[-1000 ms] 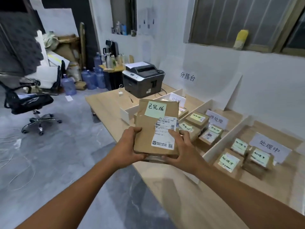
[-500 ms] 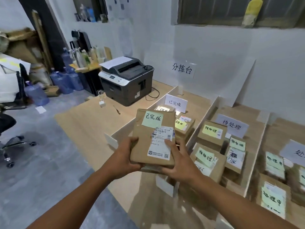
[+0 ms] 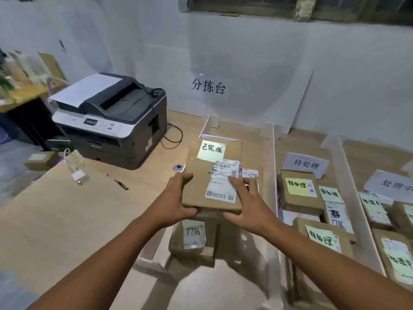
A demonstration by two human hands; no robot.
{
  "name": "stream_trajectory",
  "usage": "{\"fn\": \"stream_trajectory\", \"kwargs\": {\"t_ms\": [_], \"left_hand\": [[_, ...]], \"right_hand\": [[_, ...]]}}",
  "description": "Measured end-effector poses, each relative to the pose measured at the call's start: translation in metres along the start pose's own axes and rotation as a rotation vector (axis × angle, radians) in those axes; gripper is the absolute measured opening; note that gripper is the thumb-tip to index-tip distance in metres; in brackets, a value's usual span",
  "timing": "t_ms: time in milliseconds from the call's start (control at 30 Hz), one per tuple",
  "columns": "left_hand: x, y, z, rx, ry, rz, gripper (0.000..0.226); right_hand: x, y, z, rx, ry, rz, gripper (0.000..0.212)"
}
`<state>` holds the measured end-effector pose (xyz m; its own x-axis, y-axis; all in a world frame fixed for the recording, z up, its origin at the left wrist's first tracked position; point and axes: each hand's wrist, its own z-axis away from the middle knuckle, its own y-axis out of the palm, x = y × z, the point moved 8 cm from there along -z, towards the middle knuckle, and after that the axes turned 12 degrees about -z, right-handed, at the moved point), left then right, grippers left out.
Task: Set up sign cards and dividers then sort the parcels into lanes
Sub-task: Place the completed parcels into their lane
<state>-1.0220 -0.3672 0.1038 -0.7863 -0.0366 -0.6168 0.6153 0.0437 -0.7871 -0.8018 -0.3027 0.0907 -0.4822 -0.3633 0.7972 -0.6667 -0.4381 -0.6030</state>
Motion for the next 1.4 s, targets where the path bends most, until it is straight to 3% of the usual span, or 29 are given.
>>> {"fn": "stream_trajectory", "kwargs": {"t_ms": [233, 433, 633, 800, 933, 1233, 1400], "left_hand": [[0.042, -0.017, -0.099, 0.068, 0.070, 0.021, 0.090], [0.082, 0.011, -0.167, 0.127, 0.034, 0.038, 0.099], [0.107, 0.039, -0.197, 0.143, 0.005, 0.013, 0.097], [0.100, 0.032, -0.188, 0.161, 0.028, -0.052, 0.106], [0.061, -0.004, -0.172, 0.123, 0.045, -0.169, 0.122], [-0.155, -0.035, -0.079, 0.231, 0.608, -0.207, 0.134], [-0.238, 0.012, -0.006, 0.230, 0.764, -0.247, 0.138]], "right_hand": [[-0.010, 0.001, -0.086, -0.072, 0.063, 0.012, 0.095], [-0.057, 0.012, -0.145, -0.073, 0.111, -0.001, 0.095], [-0.098, 0.023, -0.167, -0.141, 0.161, -0.070, 0.097], [-0.086, 0.025, -0.158, -0.050, 0.186, -0.066, 0.104], [-0.050, -0.011, -0.114, -0.015, 0.201, 0.081, 0.107], [0.073, -0.163, 0.082, -0.526, 0.242, 0.328, 0.084], [0.093, -0.167, 0.203, -0.577, 0.361, 0.574, 0.080]]}}
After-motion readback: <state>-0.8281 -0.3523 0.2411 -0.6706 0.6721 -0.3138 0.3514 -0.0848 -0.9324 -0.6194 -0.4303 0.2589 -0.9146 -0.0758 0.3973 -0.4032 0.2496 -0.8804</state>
